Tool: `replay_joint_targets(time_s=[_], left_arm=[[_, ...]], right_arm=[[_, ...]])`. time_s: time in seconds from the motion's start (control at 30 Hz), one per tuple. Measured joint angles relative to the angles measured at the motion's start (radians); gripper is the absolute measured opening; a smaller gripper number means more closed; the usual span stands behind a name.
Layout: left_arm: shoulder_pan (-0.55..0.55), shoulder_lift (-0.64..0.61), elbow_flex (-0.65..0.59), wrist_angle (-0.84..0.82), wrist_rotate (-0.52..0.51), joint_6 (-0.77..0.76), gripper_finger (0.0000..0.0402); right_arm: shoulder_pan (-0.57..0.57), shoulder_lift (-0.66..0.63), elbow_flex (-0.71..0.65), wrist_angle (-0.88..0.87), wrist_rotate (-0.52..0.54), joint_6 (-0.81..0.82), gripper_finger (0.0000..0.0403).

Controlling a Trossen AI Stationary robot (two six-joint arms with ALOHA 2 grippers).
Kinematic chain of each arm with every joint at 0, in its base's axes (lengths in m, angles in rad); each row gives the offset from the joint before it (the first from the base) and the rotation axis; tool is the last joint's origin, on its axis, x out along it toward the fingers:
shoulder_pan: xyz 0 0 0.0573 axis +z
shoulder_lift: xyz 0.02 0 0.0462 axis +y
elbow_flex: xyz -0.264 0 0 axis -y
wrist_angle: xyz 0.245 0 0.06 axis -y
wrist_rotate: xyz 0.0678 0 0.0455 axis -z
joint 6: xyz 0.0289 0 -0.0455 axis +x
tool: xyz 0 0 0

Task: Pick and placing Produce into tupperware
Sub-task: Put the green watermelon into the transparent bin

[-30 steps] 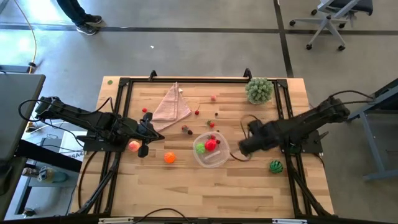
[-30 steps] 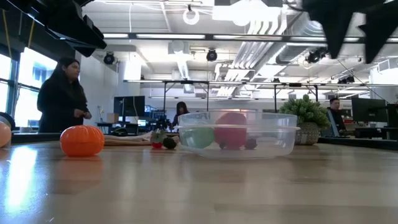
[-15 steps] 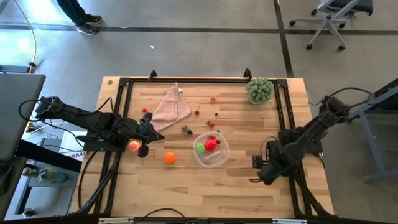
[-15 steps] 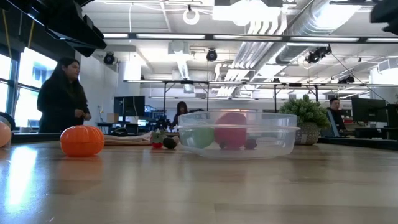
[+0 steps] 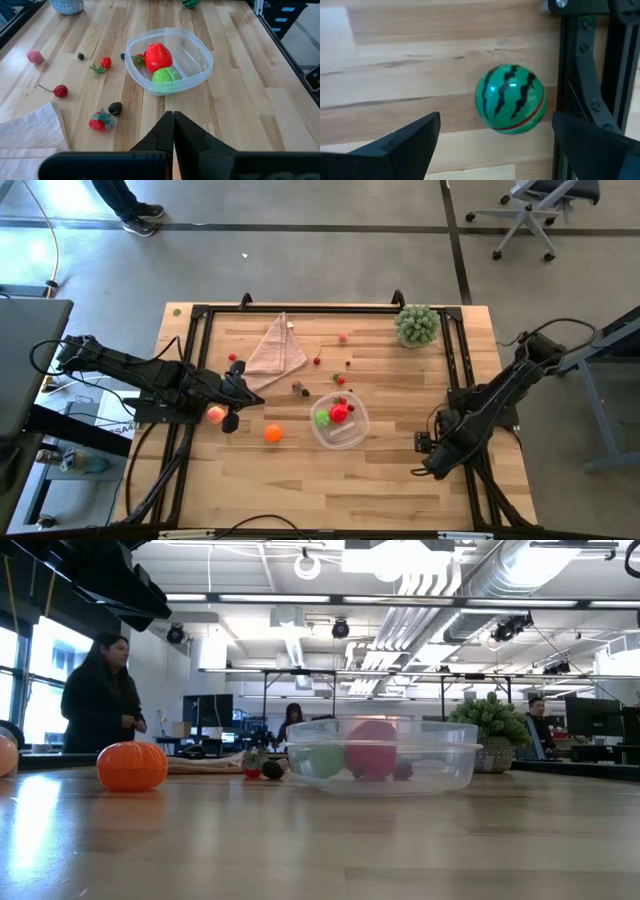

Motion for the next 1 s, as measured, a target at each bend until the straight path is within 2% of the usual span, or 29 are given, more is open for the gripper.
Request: replay_joint_targets(time_s=[0.43,0.63,1.0], left_arm=[[0.000,0.000,0.000,0.000,0.000,0.000,0.0001],[0.000,0.000,0.000,0.000,0.000,0.000,0.0001],[0.000,0.000,0.000,0.000,0.000,0.000,0.0001]], right_arm=[[0.023,0.009,-0.007,-0.021,-0.008,-0.002,0.0376],[0.023,0.010,-0.097,0.108,-0.020,-0.001,0.0376],[0.022,0.010,-0.184,0.232,-0.057,0.007,0.0376]])
